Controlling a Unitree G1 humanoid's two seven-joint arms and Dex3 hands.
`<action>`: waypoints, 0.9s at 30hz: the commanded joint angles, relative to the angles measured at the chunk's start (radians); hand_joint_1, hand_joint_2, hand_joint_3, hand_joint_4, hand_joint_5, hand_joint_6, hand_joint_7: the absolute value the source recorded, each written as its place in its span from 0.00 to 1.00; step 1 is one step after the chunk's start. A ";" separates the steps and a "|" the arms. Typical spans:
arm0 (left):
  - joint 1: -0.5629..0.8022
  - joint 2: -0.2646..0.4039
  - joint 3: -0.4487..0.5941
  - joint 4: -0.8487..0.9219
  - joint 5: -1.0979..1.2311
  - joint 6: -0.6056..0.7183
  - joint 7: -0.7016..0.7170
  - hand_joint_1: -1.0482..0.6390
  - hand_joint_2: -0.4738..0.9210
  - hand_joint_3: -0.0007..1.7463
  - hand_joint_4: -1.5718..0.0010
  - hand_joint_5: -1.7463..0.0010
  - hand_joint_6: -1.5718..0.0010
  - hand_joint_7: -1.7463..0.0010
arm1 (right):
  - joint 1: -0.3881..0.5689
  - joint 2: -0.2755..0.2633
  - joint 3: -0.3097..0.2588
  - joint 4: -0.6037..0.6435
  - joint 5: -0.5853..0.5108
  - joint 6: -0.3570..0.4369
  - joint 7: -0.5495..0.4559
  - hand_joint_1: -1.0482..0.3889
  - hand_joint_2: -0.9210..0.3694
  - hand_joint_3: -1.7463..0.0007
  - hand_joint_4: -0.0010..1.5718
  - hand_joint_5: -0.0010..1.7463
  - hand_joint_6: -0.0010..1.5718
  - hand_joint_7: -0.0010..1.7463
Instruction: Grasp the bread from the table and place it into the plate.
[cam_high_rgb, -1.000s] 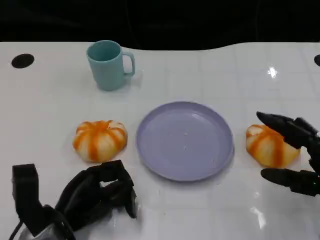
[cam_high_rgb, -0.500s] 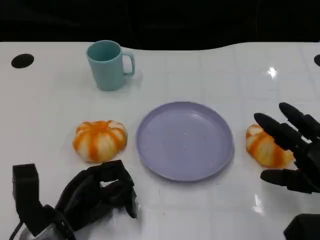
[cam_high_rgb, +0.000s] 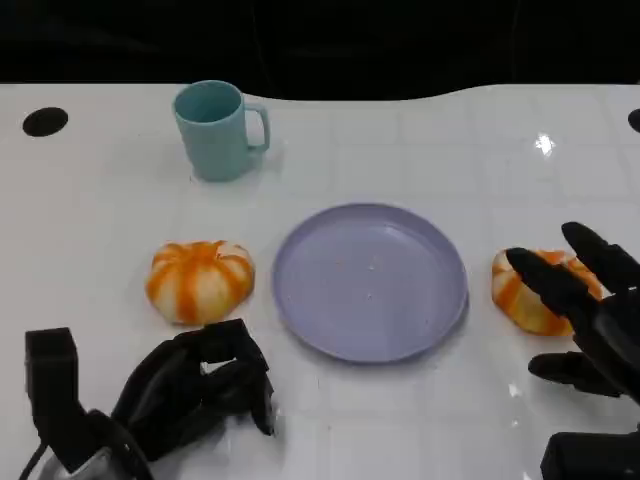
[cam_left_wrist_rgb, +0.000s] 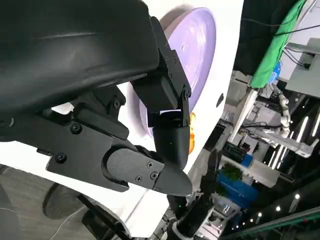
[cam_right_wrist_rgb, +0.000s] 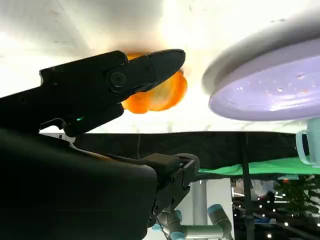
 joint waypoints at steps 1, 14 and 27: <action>0.003 0.008 0.004 0.018 0.009 0.000 0.010 0.20 0.97 0.00 0.39 0.18 0.39 0.42 | -0.026 -0.033 0.027 0.004 0.012 0.031 -0.009 0.37 0.08 1.00 0.00 0.00 0.12 0.00; 0.002 0.008 0.009 0.024 0.009 -0.006 0.009 0.20 0.97 0.00 0.39 0.17 0.40 0.41 | -0.112 -0.031 0.094 0.126 0.038 0.031 -0.057 0.48 0.13 1.00 0.00 0.00 0.14 0.01; -0.004 0.013 0.010 0.034 0.011 -0.007 0.007 0.20 0.97 0.00 0.39 0.18 0.39 0.42 | -0.193 -0.022 0.151 0.246 0.050 0.075 -0.050 0.42 0.10 0.99 0.00 0.00 0.12 0.00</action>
